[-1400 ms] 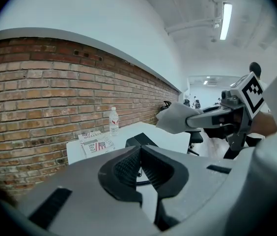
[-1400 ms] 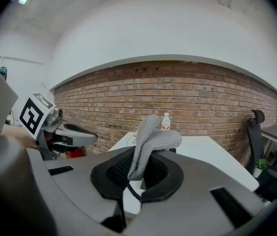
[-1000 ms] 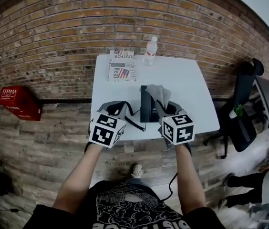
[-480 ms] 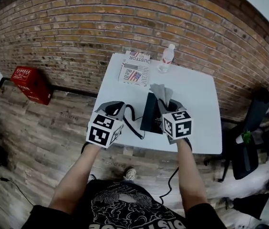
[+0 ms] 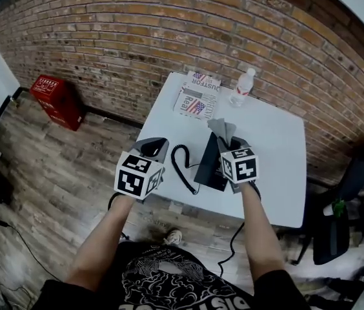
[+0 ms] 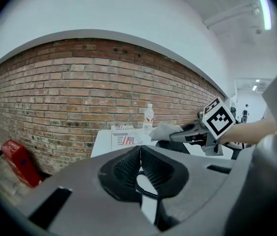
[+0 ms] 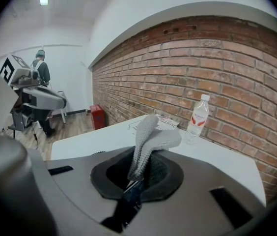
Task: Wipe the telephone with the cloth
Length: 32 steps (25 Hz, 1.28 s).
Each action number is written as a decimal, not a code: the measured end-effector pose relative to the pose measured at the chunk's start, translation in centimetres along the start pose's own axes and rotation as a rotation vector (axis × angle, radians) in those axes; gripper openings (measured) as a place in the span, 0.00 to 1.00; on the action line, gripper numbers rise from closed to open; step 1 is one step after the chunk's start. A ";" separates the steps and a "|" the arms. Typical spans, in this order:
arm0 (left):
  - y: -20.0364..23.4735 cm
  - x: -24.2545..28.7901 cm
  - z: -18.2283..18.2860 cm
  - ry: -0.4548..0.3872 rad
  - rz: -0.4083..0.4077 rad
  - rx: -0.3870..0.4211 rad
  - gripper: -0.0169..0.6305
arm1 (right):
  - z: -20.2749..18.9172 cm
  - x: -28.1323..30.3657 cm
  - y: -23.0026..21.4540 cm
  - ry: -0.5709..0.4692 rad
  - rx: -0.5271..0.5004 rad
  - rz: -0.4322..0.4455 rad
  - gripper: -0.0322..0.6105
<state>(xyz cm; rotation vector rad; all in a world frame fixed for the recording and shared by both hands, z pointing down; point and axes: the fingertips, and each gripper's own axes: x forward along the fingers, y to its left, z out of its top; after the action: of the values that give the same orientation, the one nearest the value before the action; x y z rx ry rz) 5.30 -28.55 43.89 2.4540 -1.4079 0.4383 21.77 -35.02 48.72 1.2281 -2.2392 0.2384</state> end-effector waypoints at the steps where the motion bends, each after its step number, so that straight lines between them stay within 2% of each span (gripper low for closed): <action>1: 0.1 0.0 -0.2 0.007 -0.004 -0.013 0.04 | -0.2 0.4 0.1 0.007 0.001 0.007 0.07; 8: 0.6 0.0 -0.8 0.032 -0.019 -0.019 0.04 | -1.7 1.9 1.2 0.045 0.037 0.036 0.07; 32: 0.5 -0.9 -1.3 0.036 -0.148 0.002 0.04 | -5.4 0.7 4.7 0.110 0.138 -0.009 0.07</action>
<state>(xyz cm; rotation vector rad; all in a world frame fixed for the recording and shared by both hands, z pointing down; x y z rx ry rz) 4.26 -27.64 44.79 2.5166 -1.2015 0.4484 19.76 -30.62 54.06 1.2640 -2.1517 0.4525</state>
